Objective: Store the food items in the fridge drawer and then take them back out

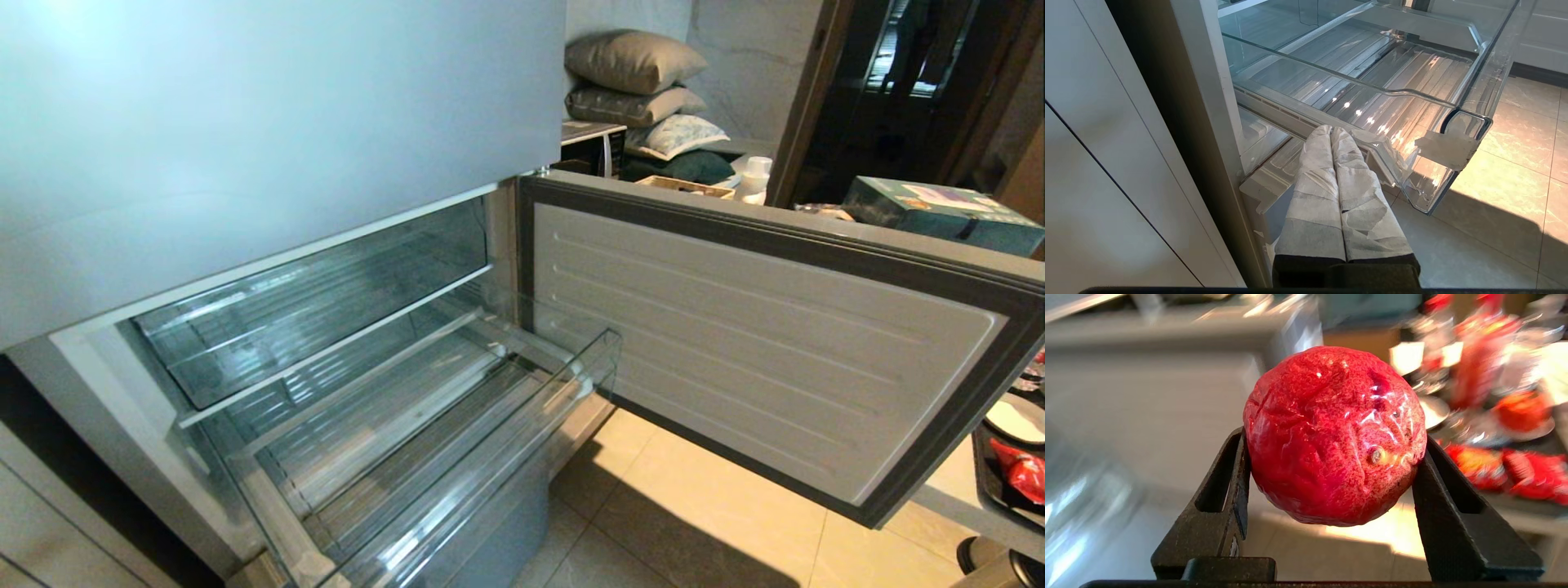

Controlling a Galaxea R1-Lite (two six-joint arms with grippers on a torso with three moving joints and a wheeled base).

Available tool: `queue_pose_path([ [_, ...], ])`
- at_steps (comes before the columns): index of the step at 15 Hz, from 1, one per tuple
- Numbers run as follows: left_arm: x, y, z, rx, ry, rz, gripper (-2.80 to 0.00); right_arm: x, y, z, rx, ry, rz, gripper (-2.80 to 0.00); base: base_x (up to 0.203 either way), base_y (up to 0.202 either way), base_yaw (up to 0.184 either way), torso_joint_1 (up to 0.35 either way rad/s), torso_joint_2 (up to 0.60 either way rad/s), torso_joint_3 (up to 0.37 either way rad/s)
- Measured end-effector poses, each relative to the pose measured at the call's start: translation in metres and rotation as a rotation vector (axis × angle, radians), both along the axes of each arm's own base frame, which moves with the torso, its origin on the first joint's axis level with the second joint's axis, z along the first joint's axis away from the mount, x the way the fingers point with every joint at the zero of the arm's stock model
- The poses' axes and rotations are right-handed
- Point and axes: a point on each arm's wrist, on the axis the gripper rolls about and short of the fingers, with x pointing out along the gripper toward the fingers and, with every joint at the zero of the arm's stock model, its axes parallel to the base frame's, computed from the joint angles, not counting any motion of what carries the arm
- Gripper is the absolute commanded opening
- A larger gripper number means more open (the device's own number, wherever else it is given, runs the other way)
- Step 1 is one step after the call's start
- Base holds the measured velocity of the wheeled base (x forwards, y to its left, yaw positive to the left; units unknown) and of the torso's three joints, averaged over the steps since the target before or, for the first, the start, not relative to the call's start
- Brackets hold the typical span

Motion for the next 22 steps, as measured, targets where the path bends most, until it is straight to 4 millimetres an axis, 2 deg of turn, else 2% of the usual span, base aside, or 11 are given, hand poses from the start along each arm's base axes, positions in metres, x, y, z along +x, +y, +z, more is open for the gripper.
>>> queue_pose_path([
  [3, 0.0, 0.0, 0.0, 0.0, 0.0, 0.0, -2.8, 0.042, -0.024, 0.026, -0.008, -0.047, -0.216, -2.8, 0.0, 0.0, 0.0, 0.0, 0.0, 0.0],
  [5, 0.0, 0.0, 0.0, 0.0, 0.0, 0.0, -2.8, 0.061, -0.056, 0.037, -0.027, -0.067, -0.328, -2.8, 0.0, 0.0, 0.0, 0.0, 0.0, 0.0],
  [8, 0.0, 0.0, 0.0, 0.0, 0.0, 0.0, -2.8, 0.083, -0.103, 0.049, -0.025, -0.078, -0.369, -2.8, 0.0, 0.0, 0.0, 0.0, 0.0, 0.0],
  [10, 0.0, 0.0, 0.0, 0.0, 0.0, 0.0, -2.8, 0.099, -0.13, 0.047, -0.007, -0.062, -0.378, -2.8, 0.0, 0.0, 0.0, 0.0, 0.0, 0.0],
  [12, 0.0, 0.0, 0.0, 0.0, 0.0, 0.0, -2.8, 0.116, -0.153, 0.037, 0.023, -0.025, -0.335, -2.8, 0.0, 0.0, 0.0, 0.0, 0.0, 0.0],
  [17, 0.0, 0.0, 0.0, 0.0, 0.0, 0.0, -2.8, 0.159, -0.205, -0.003, 0.136, 0.097, -0.213, -2.8, 0.0, 0.0, 0.0, 0.0, 0.0, 0.0],
  [22, 0.0, 0.0, 0.0, 0.0, 0.0, 0.0, -2.8, 0.189, -0.241, -0.047, 0.155, 0.193, -0.115, -2.8, 0.0, 0.0, 0.0, 0.0, 0.0, 0.0],
])
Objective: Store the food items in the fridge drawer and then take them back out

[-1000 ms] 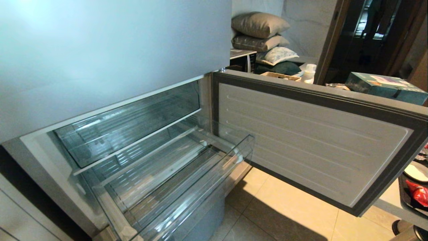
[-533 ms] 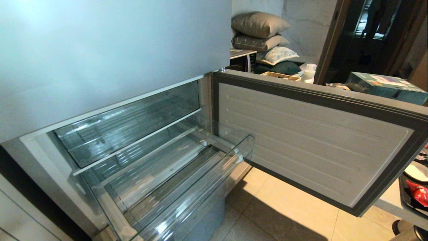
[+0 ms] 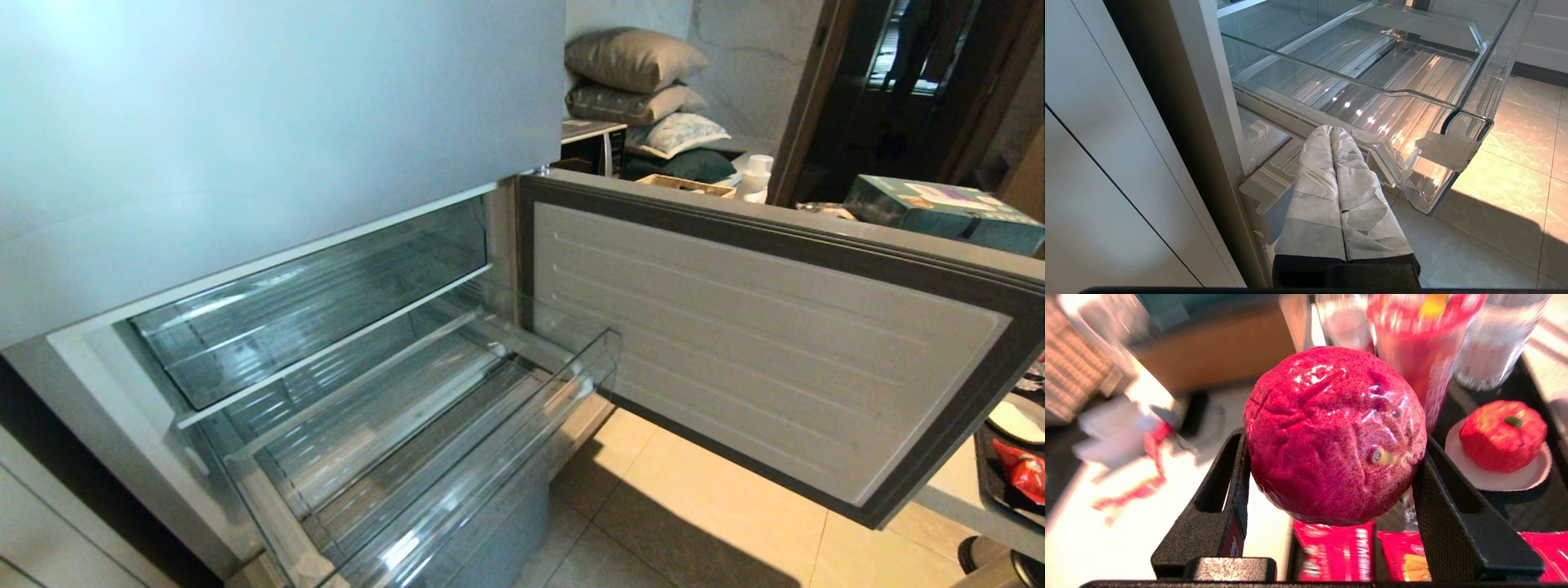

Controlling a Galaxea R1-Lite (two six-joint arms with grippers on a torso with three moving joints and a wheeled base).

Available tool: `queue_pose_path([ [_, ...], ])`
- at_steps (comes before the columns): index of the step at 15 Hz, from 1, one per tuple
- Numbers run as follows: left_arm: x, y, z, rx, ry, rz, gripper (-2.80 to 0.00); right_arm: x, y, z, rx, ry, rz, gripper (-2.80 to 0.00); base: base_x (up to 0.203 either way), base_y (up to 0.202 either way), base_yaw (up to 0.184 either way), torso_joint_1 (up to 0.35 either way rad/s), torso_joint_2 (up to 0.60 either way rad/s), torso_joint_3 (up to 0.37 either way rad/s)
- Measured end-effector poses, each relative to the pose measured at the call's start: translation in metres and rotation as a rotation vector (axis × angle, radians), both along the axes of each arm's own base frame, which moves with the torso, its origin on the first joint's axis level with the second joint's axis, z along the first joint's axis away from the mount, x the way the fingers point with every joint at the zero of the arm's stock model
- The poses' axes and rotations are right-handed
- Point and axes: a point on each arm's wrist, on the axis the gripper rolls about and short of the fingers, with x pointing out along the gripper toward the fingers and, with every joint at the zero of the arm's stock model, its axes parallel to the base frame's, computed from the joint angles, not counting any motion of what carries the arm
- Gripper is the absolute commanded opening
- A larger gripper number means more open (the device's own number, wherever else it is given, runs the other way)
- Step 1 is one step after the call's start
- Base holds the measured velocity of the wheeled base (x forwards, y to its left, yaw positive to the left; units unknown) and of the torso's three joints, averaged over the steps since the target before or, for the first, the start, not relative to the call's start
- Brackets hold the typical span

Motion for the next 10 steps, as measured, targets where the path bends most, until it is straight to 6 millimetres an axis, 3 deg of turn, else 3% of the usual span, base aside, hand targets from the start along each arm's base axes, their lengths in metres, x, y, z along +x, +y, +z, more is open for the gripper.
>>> queue_pose_path([
  [10, 0.0, 0.0, 0.0, 0.0, 0.0, 0.0, -2.8, 0.06, -0.062, -0.066, 0.053, 0.067, 0.089, -2.8, 0.0, 0.0, 0.0, 0.0, 0.0, 0.0],
])
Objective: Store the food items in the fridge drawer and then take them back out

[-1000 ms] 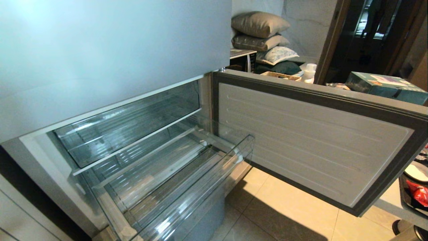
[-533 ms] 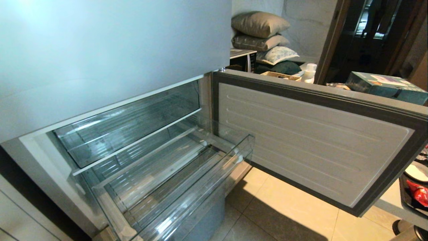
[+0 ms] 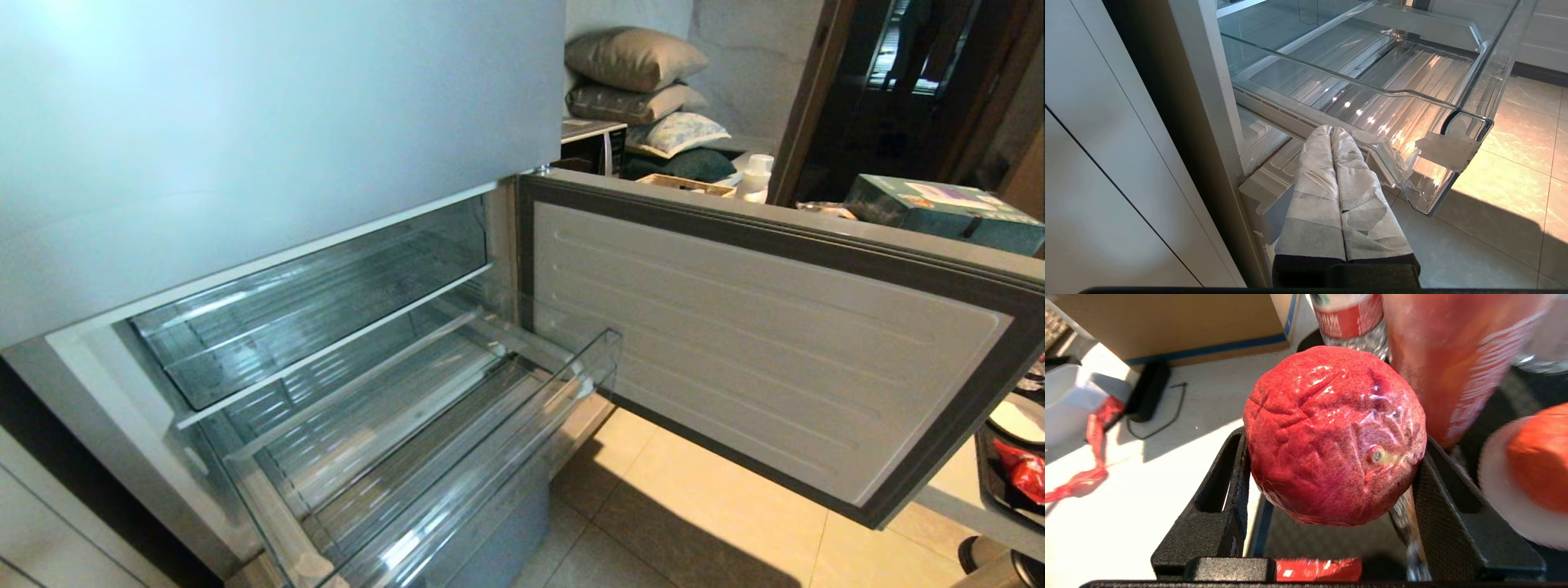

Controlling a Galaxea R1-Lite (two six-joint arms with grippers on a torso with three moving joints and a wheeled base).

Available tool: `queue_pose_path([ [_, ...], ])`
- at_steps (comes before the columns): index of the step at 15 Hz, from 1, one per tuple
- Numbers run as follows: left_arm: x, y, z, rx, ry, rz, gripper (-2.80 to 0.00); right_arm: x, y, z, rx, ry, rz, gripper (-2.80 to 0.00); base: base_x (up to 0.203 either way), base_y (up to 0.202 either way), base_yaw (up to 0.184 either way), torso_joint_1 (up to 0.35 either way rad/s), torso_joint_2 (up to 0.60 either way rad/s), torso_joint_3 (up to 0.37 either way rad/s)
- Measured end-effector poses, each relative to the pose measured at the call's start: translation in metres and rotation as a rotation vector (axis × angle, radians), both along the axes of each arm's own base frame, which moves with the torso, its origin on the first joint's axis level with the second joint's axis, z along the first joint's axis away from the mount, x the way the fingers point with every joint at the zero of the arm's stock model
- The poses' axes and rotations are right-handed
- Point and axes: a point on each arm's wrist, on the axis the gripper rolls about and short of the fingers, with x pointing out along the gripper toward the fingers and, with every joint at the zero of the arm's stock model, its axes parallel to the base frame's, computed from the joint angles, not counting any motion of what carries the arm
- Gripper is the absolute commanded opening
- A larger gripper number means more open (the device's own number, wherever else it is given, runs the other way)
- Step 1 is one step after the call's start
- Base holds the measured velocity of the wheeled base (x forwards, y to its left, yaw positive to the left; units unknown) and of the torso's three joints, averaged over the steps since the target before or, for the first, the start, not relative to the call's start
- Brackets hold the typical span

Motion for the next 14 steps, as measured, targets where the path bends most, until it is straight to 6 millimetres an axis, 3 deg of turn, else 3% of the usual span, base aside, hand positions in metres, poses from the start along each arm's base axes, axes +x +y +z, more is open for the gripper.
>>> queue_pose_path([
  [6, 0.0, 0.0, 0.0, 0.0, 0.0, 0.0, -2.8, 0.031, 0.0, -0.034, 0.045, 0.026, 0.097, -2.8, 0.0, 0.0, 0.0, 0.0, 0.0, 0.0],
  [14, 0.0, 0.0, 0.0, 0.0, 0.0, 0.0, -2.8, 0.053, -0.011, -0.063, 0.059, 0.045, 0.107, -2.8, 0.0, 0.0, 0.0, 0.0, 0.0, 0.0],
])
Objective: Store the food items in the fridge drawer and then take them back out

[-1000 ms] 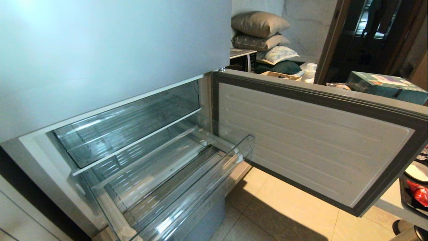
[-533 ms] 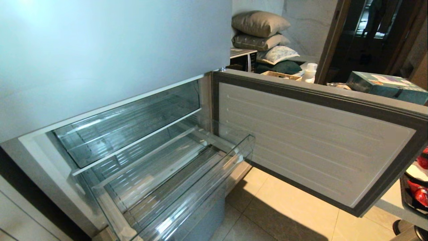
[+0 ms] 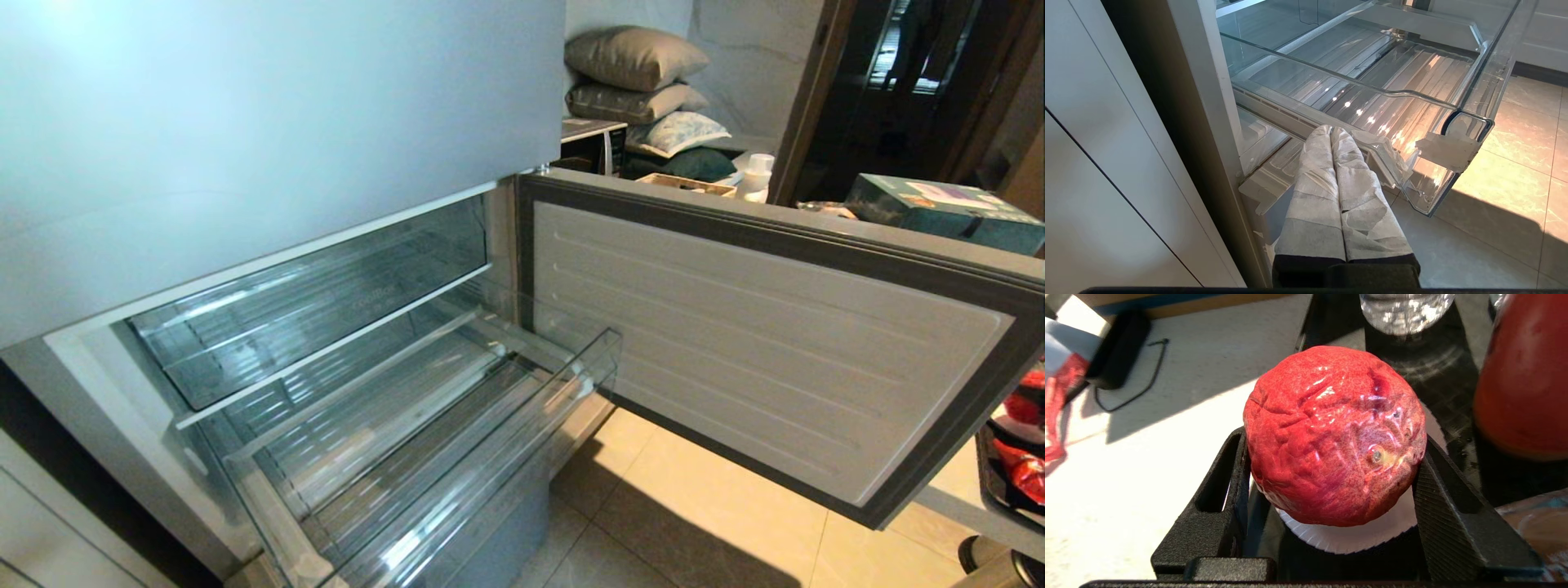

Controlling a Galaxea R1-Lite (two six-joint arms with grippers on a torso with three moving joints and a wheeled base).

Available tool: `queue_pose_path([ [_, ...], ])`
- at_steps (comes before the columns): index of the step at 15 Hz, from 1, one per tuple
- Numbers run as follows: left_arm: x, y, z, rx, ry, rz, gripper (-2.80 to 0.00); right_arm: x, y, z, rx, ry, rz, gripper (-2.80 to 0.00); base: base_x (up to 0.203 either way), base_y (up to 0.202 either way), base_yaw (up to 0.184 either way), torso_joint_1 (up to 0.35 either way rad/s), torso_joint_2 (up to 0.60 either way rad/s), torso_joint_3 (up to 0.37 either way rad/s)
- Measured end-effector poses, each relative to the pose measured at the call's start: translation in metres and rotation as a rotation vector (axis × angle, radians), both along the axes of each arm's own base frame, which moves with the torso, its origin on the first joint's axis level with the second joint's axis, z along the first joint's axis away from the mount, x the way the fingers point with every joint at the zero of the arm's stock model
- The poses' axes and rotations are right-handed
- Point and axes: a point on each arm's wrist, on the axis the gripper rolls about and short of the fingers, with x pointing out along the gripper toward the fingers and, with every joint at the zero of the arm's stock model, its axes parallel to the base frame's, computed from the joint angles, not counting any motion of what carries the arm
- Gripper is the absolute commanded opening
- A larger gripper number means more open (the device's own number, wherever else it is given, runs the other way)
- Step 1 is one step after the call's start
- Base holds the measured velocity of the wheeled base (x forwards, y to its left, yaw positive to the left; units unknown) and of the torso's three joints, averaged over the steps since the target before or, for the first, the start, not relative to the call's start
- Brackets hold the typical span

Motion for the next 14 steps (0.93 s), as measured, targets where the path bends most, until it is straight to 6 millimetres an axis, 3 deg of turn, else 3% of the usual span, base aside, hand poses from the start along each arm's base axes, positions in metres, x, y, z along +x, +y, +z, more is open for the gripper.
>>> queue_pose_path([
  [1, 0.0, 0.0, 0.0, 0.0, 0.0, 0.0, -2.8, 0.003, 0.001, -0.003, 0.003, 0.003, 0.006, 0.0, 0.0, 0.0, 0.0, 0.0, 0.0, 0.0],
  [8, 0.0, 0.0, 0.0, 0.0, 0.0, 0.001, -2.8, 0.008, 0.006, -0.009, 0.017, 0.013, 0.022, 0.0, 0.0, 0.0, 0.0, 0.0, 0.0, 0.0],
  [14, 0.0, 0.0, 0.0, 0.0, 0.0, 0.0, -2.8, -0.01, 0.02, 0.01, 0.024, 0.018, 0.013, 0.0, 0.0, 0.0, 0.0, 0.0, 0.0, 0.0],
])
